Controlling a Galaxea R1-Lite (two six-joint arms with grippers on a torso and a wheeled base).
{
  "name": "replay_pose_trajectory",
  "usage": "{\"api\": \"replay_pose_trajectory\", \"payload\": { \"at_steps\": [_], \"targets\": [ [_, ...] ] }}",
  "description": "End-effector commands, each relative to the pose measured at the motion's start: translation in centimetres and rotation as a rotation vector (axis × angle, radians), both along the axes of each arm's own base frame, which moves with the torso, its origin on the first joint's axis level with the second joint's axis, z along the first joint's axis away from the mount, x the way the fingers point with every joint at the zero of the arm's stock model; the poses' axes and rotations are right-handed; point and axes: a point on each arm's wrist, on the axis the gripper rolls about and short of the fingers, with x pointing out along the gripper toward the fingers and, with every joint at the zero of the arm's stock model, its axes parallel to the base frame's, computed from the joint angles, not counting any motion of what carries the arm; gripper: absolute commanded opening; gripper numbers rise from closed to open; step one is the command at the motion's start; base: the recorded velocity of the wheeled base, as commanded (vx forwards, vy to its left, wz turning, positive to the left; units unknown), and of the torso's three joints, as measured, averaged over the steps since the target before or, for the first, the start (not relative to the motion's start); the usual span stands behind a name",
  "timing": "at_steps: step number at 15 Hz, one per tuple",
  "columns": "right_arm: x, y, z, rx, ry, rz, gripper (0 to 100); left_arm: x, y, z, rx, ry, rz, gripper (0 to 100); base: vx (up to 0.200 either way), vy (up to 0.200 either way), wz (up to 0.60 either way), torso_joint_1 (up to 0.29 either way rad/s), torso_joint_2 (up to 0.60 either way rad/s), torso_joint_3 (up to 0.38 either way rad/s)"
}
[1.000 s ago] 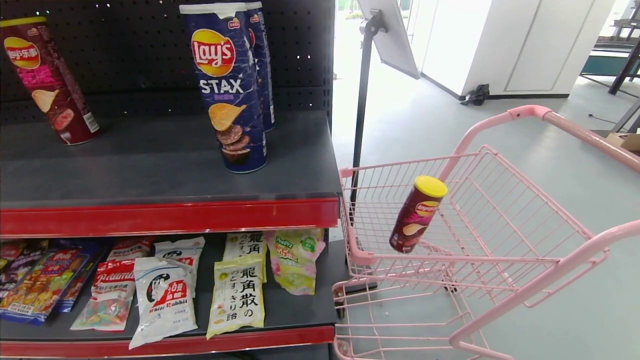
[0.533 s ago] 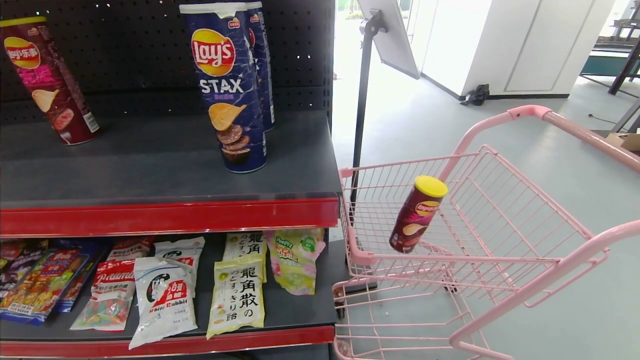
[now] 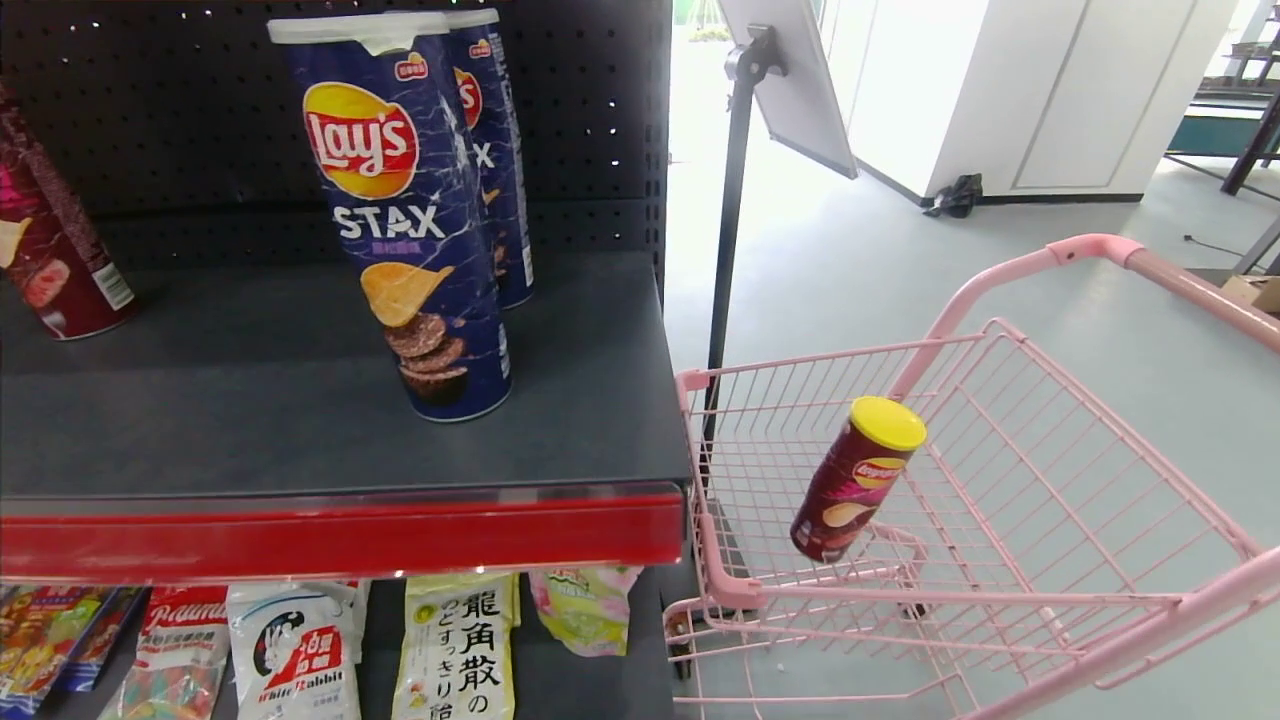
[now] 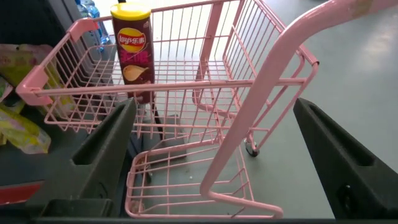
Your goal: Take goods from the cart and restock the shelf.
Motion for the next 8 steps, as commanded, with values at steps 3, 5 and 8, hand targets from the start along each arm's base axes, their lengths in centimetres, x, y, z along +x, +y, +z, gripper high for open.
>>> {"api": "replay_pose_trajectory", "payload": {
  "at_steps": [3,5,8],
  "targets": [
    [0.01,0.00,0.01,0.000,0.000,0.000,100,0.00,0.00,0.00,-0.001,0.000,0.000,100,0.000,0.000,0.00,0.000,0.00,0.000],
    [0.01,0.00,0.00,0.000,0.002,0.000,100,0.00,0.00,0.00,-0.001,0.000,0.000,100,0.000,0.000,0.00,0.000,0.00,0.000],
    [0.01,0.00,0.00,0.000,0.002,0.000,100,0.00,0.00,0.02,-0.001,-0.001,0.000,100,0.000,0.000,0.00,0.000,0.00,0.000]
  ]
}}
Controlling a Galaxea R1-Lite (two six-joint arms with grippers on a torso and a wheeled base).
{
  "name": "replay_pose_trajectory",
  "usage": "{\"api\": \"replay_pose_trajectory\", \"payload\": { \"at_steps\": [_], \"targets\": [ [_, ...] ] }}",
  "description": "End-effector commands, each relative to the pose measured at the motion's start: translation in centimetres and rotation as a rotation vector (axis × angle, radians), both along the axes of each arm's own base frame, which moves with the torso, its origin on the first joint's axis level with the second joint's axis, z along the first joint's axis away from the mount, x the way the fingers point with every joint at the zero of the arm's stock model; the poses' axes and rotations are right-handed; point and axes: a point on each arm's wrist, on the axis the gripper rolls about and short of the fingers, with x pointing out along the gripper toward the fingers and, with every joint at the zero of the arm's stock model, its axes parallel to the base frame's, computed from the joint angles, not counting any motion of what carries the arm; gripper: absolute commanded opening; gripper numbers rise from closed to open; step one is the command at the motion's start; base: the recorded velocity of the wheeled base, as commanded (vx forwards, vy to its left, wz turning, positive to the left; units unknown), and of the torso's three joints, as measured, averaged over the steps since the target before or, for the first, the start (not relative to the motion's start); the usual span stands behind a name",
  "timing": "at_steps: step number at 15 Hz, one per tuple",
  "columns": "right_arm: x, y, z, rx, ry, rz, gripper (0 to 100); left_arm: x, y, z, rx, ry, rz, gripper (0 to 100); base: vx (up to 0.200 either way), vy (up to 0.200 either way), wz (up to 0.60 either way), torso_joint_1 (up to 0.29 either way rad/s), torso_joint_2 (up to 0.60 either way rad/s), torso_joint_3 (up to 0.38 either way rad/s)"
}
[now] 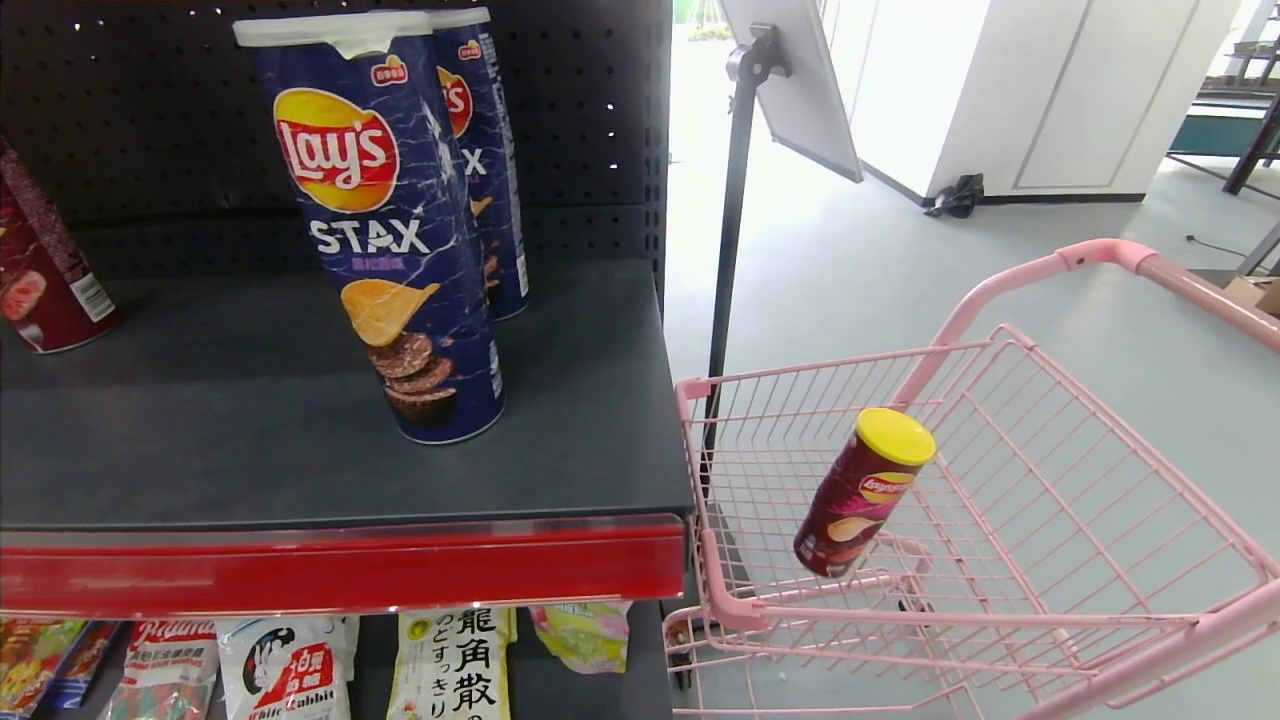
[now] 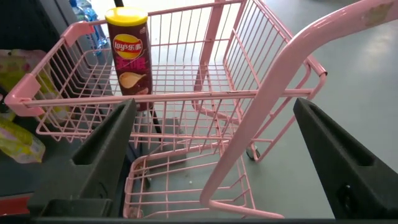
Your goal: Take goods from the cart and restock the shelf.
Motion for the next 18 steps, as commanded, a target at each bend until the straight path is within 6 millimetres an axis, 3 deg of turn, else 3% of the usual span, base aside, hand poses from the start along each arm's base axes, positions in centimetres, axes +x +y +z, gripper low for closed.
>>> {"api": "replay_pose_trajectory", "payload": {
  "at_steps": [1,6,18],
  "targets": [
    [0.01,0.00,0.00,0.000,0.001,0.000,100,0.00,0.00,-0.01,0.000,0.001,0.001,100,0.000,0.000,0.00,-0.041,0.12,0.085],
    [0.01,0.00,0.04,0.000,-0.002,0.000,100,0.00,0.00,-0.01,0.000,0.001,0.001,100,0.000,0.000,0.00,-0.084,0.25,0.170],
    [0.01,0.00,0.10,-0.034,-0.007,0.000,100,0.00,0.00,-0.01,0.000,0.001,0.001,100,0.000,0.000,0.00,-0.001,0.01,0.004]
  ]
}}
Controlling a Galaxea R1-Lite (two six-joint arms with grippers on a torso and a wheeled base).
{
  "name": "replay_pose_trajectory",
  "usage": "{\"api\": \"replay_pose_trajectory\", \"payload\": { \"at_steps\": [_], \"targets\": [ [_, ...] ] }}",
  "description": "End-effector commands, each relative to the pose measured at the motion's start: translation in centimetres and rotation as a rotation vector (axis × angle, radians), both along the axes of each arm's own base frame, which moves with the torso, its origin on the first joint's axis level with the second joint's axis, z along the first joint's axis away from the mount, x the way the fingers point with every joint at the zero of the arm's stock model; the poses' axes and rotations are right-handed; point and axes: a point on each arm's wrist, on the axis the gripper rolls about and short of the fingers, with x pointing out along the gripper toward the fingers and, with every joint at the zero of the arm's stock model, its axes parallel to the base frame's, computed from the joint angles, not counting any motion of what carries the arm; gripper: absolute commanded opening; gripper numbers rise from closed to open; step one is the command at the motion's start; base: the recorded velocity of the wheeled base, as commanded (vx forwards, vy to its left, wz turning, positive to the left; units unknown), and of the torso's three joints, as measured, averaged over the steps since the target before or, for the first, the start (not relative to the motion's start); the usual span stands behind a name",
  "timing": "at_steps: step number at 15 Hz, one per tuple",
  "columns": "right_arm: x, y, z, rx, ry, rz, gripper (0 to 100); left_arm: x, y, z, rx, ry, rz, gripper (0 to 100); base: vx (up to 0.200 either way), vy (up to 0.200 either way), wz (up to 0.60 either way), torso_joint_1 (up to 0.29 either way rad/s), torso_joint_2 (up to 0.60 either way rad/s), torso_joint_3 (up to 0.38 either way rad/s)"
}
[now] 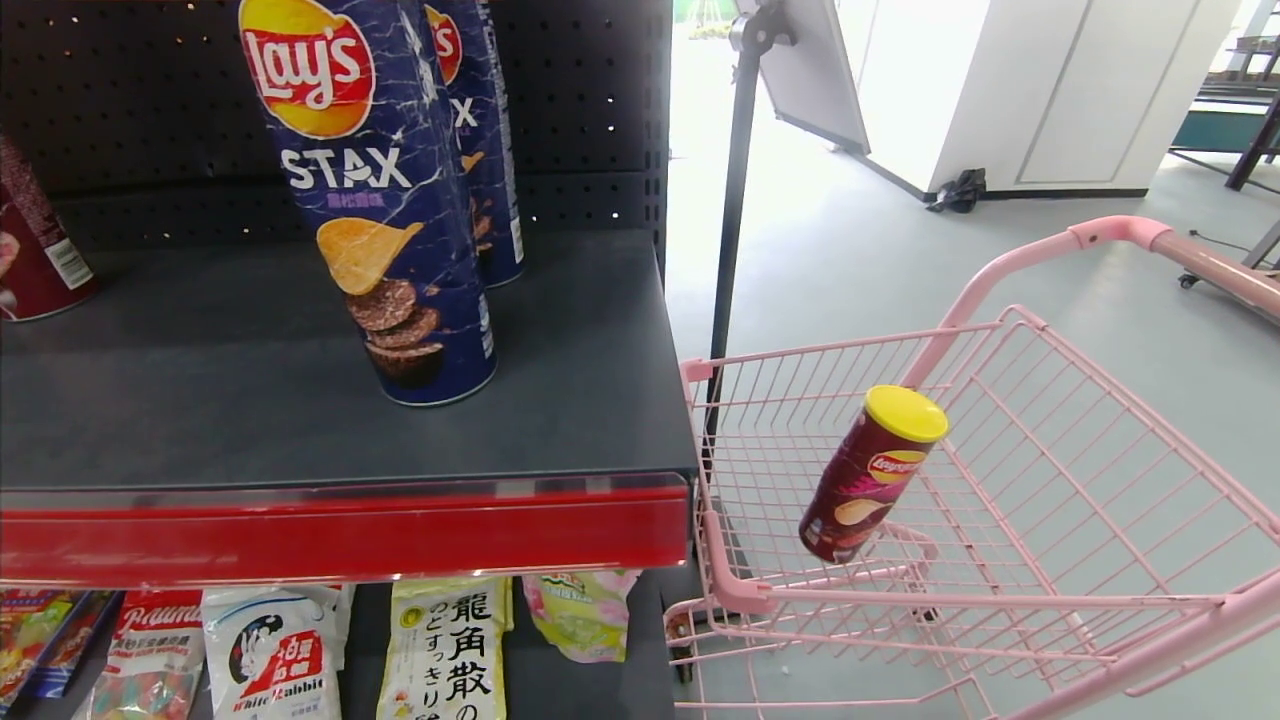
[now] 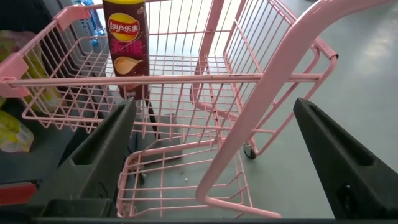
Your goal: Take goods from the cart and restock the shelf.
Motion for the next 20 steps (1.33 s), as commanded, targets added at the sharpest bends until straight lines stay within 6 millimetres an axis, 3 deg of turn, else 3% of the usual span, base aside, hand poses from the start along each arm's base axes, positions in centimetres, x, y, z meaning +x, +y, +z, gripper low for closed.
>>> {"api": "replay_pose_trajectory", "payload": {
  "at_steps": [1,2,3,4,6,12,13,15,16,18,19,20],
  "targets": [
    [-0.2,0.0,1.0,-0.004,-0.052,0.005,100,0.0,0.0,0.0,0.000,0.001,0.000,100,0.000,0.000,0.00,0.000,0.00,0.000],
    [-1.8,0.0,9.2,-0.010,-0.255,0.047,100,0.0,0.0,0.0,0.000,0.001,0.000,100,0.000,0.000,0.00,0.000,0.00,0.000],
    [-1.8,-0.2,14.5,-0.003,-0.298,0.130,100,0.0,0.0,0.0,0.000,0.001,0.000,100,0.000,0.000,0.00,0.000,0.00,0.000],
    [-2.0,-0.3,16.7,0.005,-0.324,0.168,100,0.0,0.0,0.0,0.000,0.001,0.000,100,0.000,0.000,0.00,0.000,0.00,0.000],
    [-0.5,-0.3,19.3,0.015,-0.290,0.210,100,0.0,0.0,0.0,0.000,-0.001,0.000,100,0.000,0.000,0.00,0.000,0.00,0.000],
    [7.8,1.1,23.6,0.082,-0.117,0.234,100,0.0,0.0,0.0,0.000,0.001,0.000,100,0.000,0.000,0.00,0.000,0.00,0.000],
    [8.2,1.2,23.9,0.082,-0.113,0.237,100,0.0,0.0,0.0,0.000,0.001,0.000,100,0.000,0.000,0.00,0.000,0.00,0.000],
    [11.6,1.9,25.0,0.080,-0.088,0.319,100,0.0,0.0,0.0,0.000,0.001,0.000,100,0.000,0.000,0.00,0.000,0.00,0.000],
    [13.9,1.1,25.3,0.067,-0.108,0.348,100,0.0,0.0,0.0,0.000,-0.001,0.000,100,0.000,0.000,0.00,0.000,0.00,0.000],
    [18.2,-1.3,24.3,0.003,-0.110,0.441,100,0.0,0.0,0.0,0.000,0.001,0.000,100,0.000,0.000,0.00,0.000,0.00,0.000],
    [20.4,-3.2,21.7,-0.037,-0.076,0.490,100,0.0,0.0,0.0,0.000,0.001,0.000,100,0.000,0.000,0.00,0.000,0.00,0.000],
    [21.8,-3.5,19.6,-0.038,-0.038,0.554,100,0.0,0.0,0.0,0.000,0.001,0.000,100,0.000,0.000,0.00,0.000,0.00,0.000]
  ]
}}
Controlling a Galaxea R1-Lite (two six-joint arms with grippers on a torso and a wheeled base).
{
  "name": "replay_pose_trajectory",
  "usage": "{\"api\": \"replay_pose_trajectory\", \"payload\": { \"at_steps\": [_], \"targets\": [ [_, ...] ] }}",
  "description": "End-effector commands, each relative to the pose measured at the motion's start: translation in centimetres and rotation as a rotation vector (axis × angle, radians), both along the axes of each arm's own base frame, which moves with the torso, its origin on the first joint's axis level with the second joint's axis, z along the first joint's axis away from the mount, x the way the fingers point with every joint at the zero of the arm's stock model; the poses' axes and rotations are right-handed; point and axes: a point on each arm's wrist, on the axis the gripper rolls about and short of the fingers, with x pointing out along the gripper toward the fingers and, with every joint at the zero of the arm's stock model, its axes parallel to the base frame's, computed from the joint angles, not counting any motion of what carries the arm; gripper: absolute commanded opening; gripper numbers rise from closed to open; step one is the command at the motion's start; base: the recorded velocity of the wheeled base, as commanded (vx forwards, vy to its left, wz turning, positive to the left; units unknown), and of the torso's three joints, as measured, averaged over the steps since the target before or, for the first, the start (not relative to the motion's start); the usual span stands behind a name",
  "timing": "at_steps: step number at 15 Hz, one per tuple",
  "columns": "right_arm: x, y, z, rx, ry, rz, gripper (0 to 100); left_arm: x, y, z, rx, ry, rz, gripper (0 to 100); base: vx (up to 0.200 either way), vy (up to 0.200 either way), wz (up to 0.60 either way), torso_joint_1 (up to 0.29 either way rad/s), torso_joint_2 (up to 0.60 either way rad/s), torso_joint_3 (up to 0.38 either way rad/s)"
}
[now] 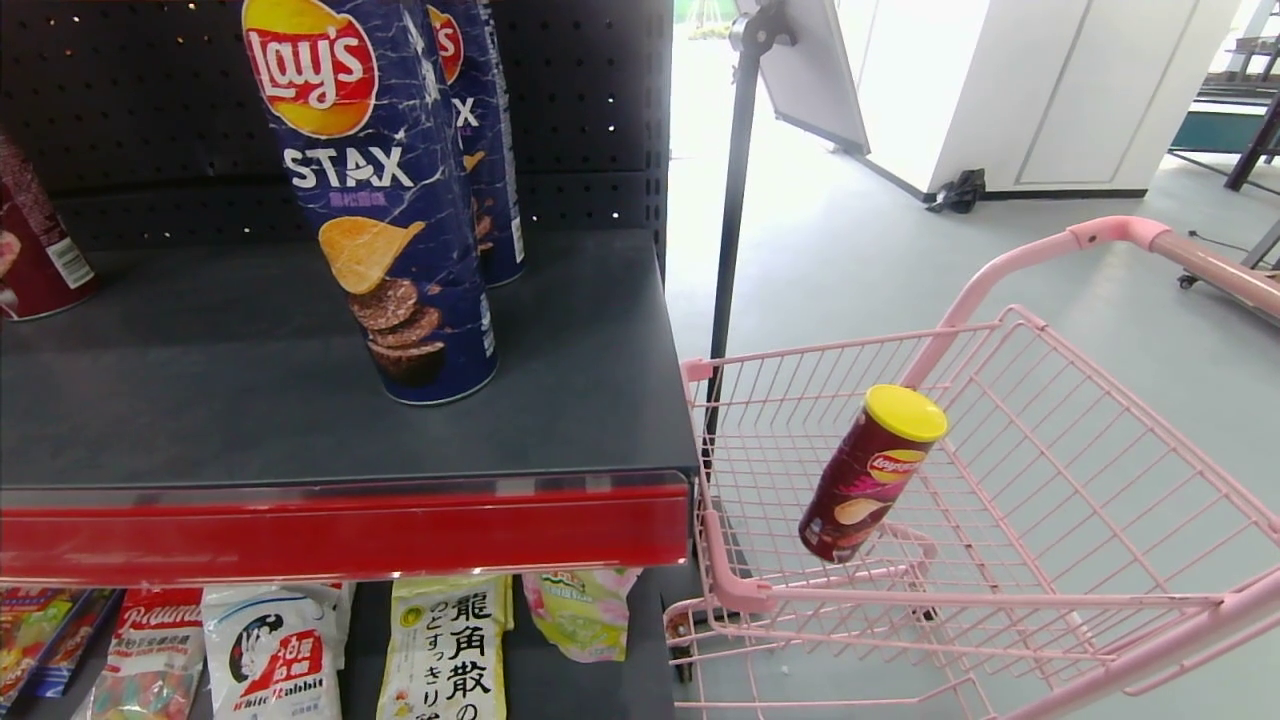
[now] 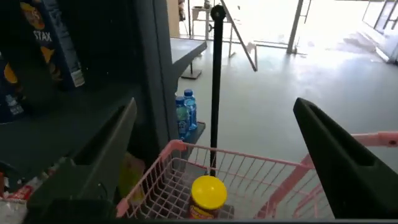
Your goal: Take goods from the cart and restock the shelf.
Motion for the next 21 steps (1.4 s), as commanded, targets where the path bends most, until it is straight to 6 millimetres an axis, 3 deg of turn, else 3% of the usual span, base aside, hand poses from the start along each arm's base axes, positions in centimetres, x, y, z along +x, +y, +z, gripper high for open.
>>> {"api": "replay_pose_trajectory", "payload": {
  "at_steps": [1,3,6,9,21],
  "targets": [
    [7.4,-3.1,-7.4,-0.048,0.189,0.097,100,0.0,0.0,0.0,0.000,-0.001,0.000,100,0.000,0.000,0.00,0.000,0.00,0.000],
    [9.6,-3.0,-9.7,-0.090,0.216,0.162,100,0.0,0.0,0.0,0.000,0.000,0.000,100,0.000,0.000,0.00,0.000,0.00,0.000],
    [13.9,-4.5,-15.0,-0.175,0.240,0.234,100,0.0,0.0,0.0,0.000,0.000,0.000,100,0.000,0.000,0.00,0.000,0.00,0.000],
    [16.3,-4.6,-18.5,-0.227,0.253,0.312,100,0.0,0.0,0.0,0.000,0.000,0.000,100,0.000,0.000,0.00,0.000,0.00,0.000],
    [17.6,-1.1,-23.5,-0.228,0.347,0.501,100,0.0,0.0,0.0,0.000,0.000,0.000,100,0.000,0.000,0.00,0.000,0.00,0.000]
  ]
}}
